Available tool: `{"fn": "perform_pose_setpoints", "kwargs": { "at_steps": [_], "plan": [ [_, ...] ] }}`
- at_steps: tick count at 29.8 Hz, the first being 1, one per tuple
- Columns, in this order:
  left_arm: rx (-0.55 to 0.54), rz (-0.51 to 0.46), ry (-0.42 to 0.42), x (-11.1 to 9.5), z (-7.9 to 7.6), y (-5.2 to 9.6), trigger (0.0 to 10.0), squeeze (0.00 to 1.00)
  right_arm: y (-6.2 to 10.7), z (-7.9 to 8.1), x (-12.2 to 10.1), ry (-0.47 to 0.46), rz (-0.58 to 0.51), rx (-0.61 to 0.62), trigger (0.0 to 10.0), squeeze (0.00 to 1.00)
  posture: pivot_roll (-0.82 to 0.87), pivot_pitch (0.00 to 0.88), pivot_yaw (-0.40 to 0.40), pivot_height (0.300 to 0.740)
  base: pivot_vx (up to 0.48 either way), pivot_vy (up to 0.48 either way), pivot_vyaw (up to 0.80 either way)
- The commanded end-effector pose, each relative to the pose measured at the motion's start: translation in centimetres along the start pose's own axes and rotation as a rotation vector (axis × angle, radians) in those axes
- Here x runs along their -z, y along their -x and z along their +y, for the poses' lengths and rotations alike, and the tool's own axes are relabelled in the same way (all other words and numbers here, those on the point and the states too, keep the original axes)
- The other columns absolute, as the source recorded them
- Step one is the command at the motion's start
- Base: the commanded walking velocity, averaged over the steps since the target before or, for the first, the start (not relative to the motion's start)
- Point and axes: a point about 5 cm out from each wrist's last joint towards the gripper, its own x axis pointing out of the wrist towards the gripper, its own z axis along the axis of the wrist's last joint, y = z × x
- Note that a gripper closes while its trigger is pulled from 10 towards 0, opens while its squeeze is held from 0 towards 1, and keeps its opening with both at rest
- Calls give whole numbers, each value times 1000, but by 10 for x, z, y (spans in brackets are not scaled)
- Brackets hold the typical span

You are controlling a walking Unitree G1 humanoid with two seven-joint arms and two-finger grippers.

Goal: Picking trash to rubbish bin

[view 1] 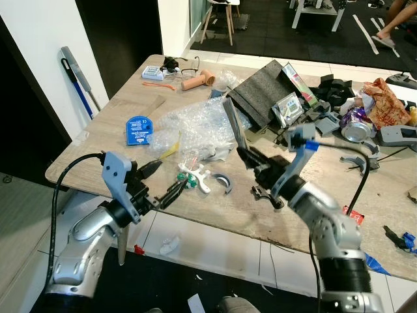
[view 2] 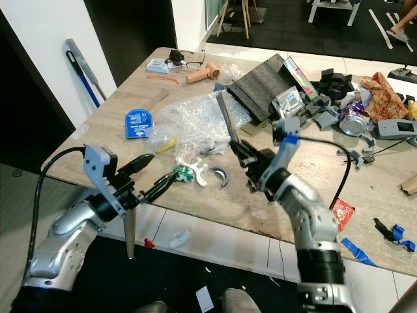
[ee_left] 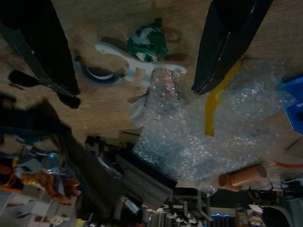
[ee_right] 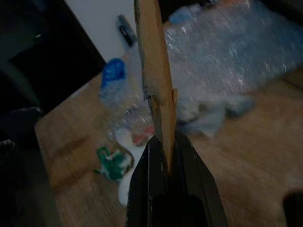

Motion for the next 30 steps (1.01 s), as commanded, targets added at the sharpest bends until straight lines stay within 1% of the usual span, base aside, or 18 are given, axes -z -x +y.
{"fn": "perform_pose_setpoints", "kwargs": {
  "at_steps": [1,6,10,30],
  "plan": [
    [-57,21,25,4,9,1,10000,0,-2,-5,-7,13,-25,22,10000,0,-144,0,18,740,0,0,0],
    [-86,29,53,6,14,2,10000,0,-6,-2,-2,25,-3,22,10000,0,-145,0,20,740,0,0,0],
    [-132,52,110,10,21,1,10000,0,-7,-4,-1,16,-5,35,10000,0,-140,0,19,740,-327,0,0],
    [-143,71,121,14,23,-4,10000,0,-9,-8,1,20,-1,46,10000,0,-141,0,15,740,-413,0,0]
  ]
}}
